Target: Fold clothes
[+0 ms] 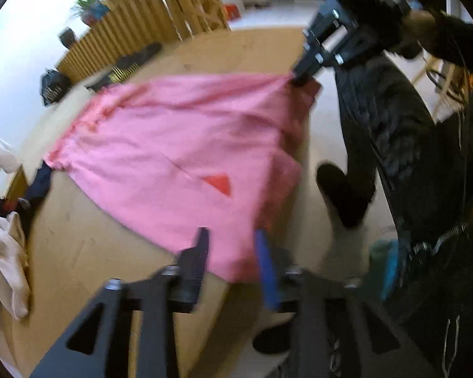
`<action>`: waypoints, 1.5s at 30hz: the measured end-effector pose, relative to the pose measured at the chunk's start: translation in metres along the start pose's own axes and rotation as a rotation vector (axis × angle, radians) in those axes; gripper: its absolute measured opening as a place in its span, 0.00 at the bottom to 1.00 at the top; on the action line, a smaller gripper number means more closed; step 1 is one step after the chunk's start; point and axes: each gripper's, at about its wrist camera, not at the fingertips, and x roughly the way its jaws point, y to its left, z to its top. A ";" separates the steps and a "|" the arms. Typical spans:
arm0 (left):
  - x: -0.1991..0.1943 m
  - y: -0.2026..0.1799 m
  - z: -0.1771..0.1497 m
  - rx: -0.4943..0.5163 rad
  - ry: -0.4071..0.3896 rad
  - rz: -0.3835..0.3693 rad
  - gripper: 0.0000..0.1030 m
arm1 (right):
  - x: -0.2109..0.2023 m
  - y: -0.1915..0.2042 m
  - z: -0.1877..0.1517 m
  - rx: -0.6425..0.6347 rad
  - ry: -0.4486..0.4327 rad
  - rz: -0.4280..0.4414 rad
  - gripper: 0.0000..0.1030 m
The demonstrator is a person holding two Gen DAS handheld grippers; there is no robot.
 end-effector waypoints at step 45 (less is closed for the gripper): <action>-0.004 0.041 0.016 -0.113 -0.012 -0.170 0.03 | -0.003 -0.016 0.017 -0.003 0.055 0.055 0.07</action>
